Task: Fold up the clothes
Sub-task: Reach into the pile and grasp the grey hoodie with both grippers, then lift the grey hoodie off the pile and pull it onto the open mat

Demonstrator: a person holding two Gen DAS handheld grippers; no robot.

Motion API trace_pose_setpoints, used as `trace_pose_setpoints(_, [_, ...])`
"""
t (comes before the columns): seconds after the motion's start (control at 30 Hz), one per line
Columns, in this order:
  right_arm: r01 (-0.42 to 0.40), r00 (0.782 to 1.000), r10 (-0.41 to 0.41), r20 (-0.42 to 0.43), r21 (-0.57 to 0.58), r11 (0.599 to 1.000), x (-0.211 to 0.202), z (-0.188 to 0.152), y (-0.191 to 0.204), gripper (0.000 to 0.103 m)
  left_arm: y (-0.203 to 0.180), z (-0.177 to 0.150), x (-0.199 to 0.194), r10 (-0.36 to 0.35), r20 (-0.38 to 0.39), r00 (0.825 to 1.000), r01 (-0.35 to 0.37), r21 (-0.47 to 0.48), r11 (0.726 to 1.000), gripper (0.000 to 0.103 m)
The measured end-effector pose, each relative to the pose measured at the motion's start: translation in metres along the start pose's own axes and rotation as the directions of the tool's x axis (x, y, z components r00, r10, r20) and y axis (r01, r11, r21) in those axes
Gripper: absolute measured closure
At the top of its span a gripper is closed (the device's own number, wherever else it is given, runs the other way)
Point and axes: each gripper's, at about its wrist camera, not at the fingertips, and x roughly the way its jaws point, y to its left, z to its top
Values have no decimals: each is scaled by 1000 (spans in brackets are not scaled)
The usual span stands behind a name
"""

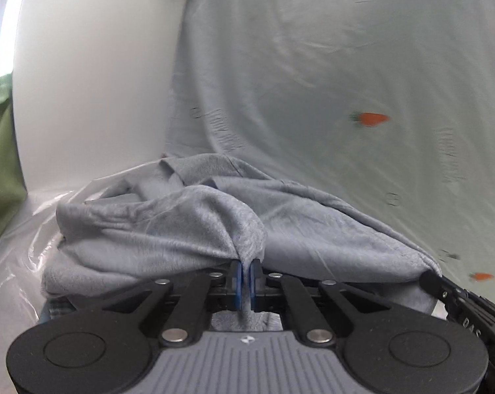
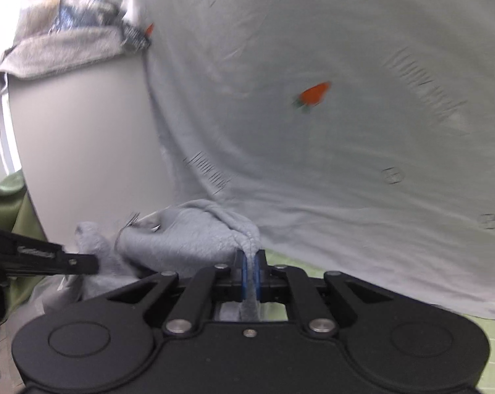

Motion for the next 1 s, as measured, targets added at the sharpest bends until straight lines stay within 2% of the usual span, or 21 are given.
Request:
trace_pose_setpoints(0.07, [90, 995, -90, 32, 19, 996, -40, -3, -29, 99, -19, -14, -28, -70, -6, 998, 70, 24, 997, 99])
trace_pose_setpoints(0.13, [177, 983, -180, 47, 57, 983, -82, -8, -65, 99, -54, -33, -50, -145, -35, 989, 146, 40, 988, 99])
trace_pose_setpoints(0.23, [273, 961, -276, 13, 110, 956, -131, -25, -115, 99, -105, -72, -70, -240, -115, 964, 246, 48, 968, 99])
trace_pose_setpoints(0.27, [323, 945, -326, 8, 112, 940, -147, -32, -130, 99, -121, -86, -74, -264, -146, 954, 274, 54, 960, 98])
trace_pose_setpoints(0.37, [460, 887, -460, -28, 131, 878, -189, -51, -174, 98, -155, -130, -74, -251, -245, 937, 274, 66, 959, 94])
trace_pose_setpoints(0.4, [487, 873, -482, -72, 136, 862, -196, -60, -187, 97, -166, -144, -75, -245, -275, 930, 273, 70, 960, 89])
trace_pose_setpoints(0.43, [513, 858, -501, -118, 139, 847, -202, -69, -201, 94, -172, -153, -76, -229, -286, 930, 259, 71, 963, 84])
trace_pose_setpoints(0.47, [539, 840, -517, -165, 140, 830, -208, -78, -214, 87, -179, -160, -77, -217, -295, 930, 250, 76, 965, 72])
trace_pose_setpoints(0.5, [539, 838, -513, -187, 136, 831, -210, -86, -216, 84, -183, -166, -79, -198, -298, 934, 231, 80, 970, 62])
trace_pose_setpoints(0.57, [533, 837, -499, -224, 127, 837, -215, -103, -216, 69, -182, -173, -81, -142, -286, 948, 171, 79, 982, 55])
trace_pose_setpoints(0.6, [529, 836, -492, -242, 123, 839, -217, -111, -216, 67, -182, -177, -82, -112, -287, 952, 140, 78, 987, 51])
trace_pose_setpoints(0.7, [519, 831, -470, -297, 111, 848, -224, -136, -217, 58, -171, -181, -76, -30, -293, 956, 52, 70, 996, 46])
trace_pose_setpoints(0.73, [515, 829, -462, -315, 107, 851, -226, -144, -217, 54, -165, -181, -70, -3, -299, 954, 24, 67, 997, 44])
trace_pose_setpoints(0.8, [479, 841, -429, -330, 86, 873, -220, -149, -209, 51, -152, -185, -66, 46, -310, 950, -26, 66, 998, 39])
trace_pose_setpoints(1.0, [365, 882, -322, -344, 66, 929, -180, -145, -196, 39, -121, -194, -40, 150, -358, 922, -156, 13, 988, 36])
